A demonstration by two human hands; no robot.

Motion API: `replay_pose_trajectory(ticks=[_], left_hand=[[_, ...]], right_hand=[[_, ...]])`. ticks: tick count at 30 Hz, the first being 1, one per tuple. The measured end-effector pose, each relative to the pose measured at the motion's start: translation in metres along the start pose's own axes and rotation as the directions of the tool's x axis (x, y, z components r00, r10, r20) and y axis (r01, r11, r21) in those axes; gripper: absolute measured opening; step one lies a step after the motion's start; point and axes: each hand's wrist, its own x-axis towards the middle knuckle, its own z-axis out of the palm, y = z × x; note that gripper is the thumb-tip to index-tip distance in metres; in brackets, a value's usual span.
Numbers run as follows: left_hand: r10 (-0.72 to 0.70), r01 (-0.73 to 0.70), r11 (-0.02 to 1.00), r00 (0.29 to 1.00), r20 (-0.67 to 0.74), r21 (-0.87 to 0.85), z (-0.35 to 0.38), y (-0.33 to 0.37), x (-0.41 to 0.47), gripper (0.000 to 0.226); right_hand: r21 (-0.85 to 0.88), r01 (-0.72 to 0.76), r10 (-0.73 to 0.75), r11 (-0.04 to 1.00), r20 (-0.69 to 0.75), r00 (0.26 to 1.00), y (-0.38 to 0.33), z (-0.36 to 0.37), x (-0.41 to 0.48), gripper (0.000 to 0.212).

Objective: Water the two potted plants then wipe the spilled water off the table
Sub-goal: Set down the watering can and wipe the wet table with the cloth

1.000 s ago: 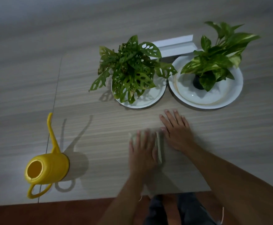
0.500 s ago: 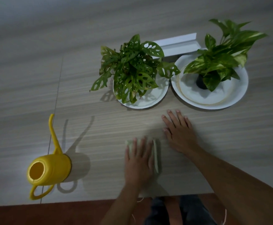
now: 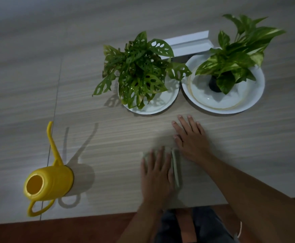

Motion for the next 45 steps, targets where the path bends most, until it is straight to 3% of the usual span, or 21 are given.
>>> replay_pose_trajectory(ticks=[2, 4, 6, 8, 12, 14, 17, 19, 21, 25, 29, 34, 36, 41, 43, 45], left_hand=[[-0.029, 0.027, 0.997, 0.999, 0.027, 0.071, -0.014, -0.029, 0.039, 0.060], [-0.199, 0.198, 0.974, 0.980, 0.004, 0.111, -0.030, -0.070, 0.054, 0.059], [-0.341, 0.344, 0.936, 0.939, -0.051, 0.080, -0.040, -0.099, 0.038, 0.059], [-0.389, 0.392, 0.918, 0.919, -0.068, 0.053, -0.038, -0.095, 0.001, 0.059], [-0.231, 0.232, 0.973, 0.973, 0.026, -0.021, -0.009, -0.020, -0.045, 0.062], [-0.067, 0.067, 0.998, 0.997, 0.023, -0.020, 0.001, 0.018, -0.033, 0.062], [0.029, -0.031, 0.999, 0.998, 0.053, 0.035, -0.002, 0.032, 0.014, 0.059], [-0.001, -0.003, 0.998, 0.998, 0.064, 0.066, -0.011, 0.017, 0.041, 0.058], [-0.115, 0.112, 0.991, 0.993, 0.029, 0.072, -0.020, -0.005, 0.050, 0.057], [-0.269, 0.270, 0.959, 0.963, -0.019, 0.081, -0.017, -0.016, 0.008, 0.059], [-0.200, 0.201, 0.979, 0.979, 0.029, -0.025, 0.009, 0.047, -0.032, 0.061], [-0.020, 0.020, 1.000, 1.000, 0.022, 0.021, 0.016, 0.103, 0.030, 0.061], [-0.066, 0.064, 0.995, 0.998, 0.023, 0.074, 0.003, 0.082, 0.062, 0.061], [-0.428, 0.434, 0.897, 0.899, -0.090, 0.077, -0.016, 0.019, 0.031, 0.059], [-0.436, 0.442, 0.895, 0.895, -0.098, 0.053, -0.002, 0.046, -0.008, 0.060], [-0.348, 0.349, 0.937, 0.936, -0.049, 0.012, 0.020, 0.095, -0.030, 0.060]], right_hand=[[-0.005, 0.013, -0.013, 1.000, 0.004, 1.000, 0.000, 0.000, 0.000, 0.057], [-0.001, 0.015, -0.015, 1.000, 0.006, 1.000, 0.000, -0.002, -0.001, 0.057], [0.006, 0.030, -0.030, 1.000, 0.030, 0.999, 0.001, -0.006, -0.001, 0.056], [0.027, 0.048, -0.050, 0.998, 0.054, 0.997, 0.006, -0.013, -0.003, 0.056], [0.075, 0.027, -0.027, 0.997, -0.008, 1.000, 0.039, -0.028, -0.031, 0.053], [0.066, -0.015, 0.017, 0.998, -0.030, 0.999, 0.065, -0.032, -0.050, 0.052], [0.035, -0.100, 0.101, 0.994, -0.016, 0.995, 0.099, -0.038, -0.068, 0.054], [0.032, -0.134, 0.134, 0.991, -0.014, 0.991, 0.116, -0.043, -0.074, 0.055], [0.012, -0.137, 0.138, 0.990, -0.011, 0.990, 0.128, -0.046, -0.075, 0.056], [-0.035, -0.098, 0.098, 0.995, 0.012, 0.995, 0.146, -0.048, -0.068, 0.056], [-0.067, -0.073, 0.075, 0.995, 0.013, 0.997, 0.153, -0.042, -0.069, 0.056], [-0.058, -0.078, 0.077, 0.995, -0.024, 0.997, 0.160, -0.034, -0.068, 0.054], [-0.051, -0.074, 0.072, 0.996, -0.033, 0.997, 0.161, -0.033, -0.068, 0.054], [-0.008, -0.071, 0.070, 0.997, -0.044, 0.997, 0.161, -0.033, -0.067, 0.054], [-0.003, -0.065, 0.065, 0.998, -0.050, 0.997, 0.162, -0.033, -0.067, 0.055], [-0.005, -0.050, 0.050, 0.999, -0.052, 0.997, 0.164, -0.032, -0.066, 0.056]])
